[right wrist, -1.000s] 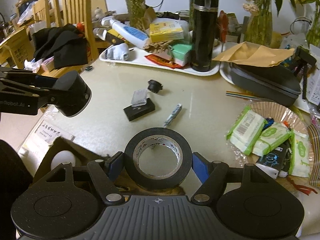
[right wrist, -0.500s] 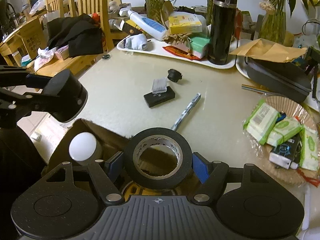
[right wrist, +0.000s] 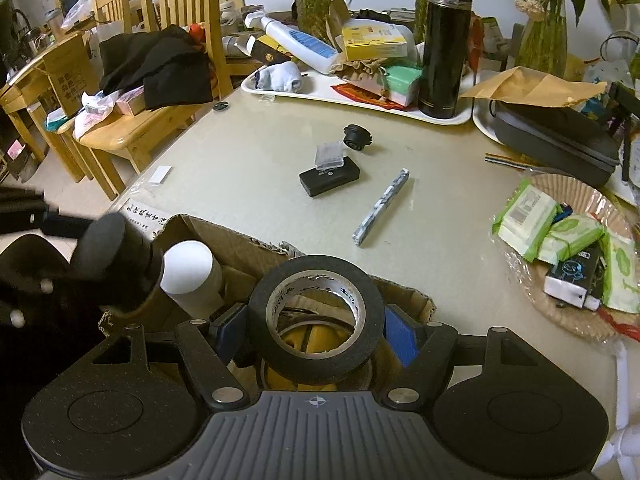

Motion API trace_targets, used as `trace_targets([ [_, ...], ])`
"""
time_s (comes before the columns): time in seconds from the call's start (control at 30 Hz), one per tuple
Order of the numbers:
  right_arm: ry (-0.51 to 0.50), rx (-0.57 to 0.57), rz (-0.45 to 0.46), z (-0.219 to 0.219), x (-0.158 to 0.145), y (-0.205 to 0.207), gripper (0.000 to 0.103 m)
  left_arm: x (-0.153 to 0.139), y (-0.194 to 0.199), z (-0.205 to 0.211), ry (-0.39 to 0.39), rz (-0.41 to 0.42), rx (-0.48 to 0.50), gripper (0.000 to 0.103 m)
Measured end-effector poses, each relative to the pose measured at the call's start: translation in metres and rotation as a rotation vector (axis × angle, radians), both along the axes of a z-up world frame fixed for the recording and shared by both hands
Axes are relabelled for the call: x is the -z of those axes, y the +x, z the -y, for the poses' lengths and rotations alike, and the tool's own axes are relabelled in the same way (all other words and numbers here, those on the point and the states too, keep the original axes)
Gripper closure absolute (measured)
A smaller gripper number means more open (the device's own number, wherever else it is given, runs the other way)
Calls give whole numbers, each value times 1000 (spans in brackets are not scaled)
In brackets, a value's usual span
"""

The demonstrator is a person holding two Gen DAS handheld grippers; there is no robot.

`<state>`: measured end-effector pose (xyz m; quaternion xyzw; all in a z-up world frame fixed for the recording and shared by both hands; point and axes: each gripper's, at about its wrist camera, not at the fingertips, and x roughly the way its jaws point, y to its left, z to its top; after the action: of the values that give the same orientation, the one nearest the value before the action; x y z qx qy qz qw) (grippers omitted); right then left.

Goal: Organize rigid objects
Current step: 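Carry the container and tape roll over the box and lower them in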

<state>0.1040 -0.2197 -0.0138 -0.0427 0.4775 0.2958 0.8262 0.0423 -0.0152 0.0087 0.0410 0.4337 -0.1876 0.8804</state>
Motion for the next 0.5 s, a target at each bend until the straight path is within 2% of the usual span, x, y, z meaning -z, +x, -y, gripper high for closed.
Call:
trace_targets([
  [0.23, 12, 30, -5, 5, 0, -2, 28, 24, -9, 4, 13, -46, -3, 47],
  [0.4, 31, 68, -32, 13, 4, 1, 28, 32, -9, 8, 30, -31, -51, 47],
  [0.5, 45, 87, -50, 17, 5, 0, 28, 33, -17, 11, 44, -10, -44, 46],
])
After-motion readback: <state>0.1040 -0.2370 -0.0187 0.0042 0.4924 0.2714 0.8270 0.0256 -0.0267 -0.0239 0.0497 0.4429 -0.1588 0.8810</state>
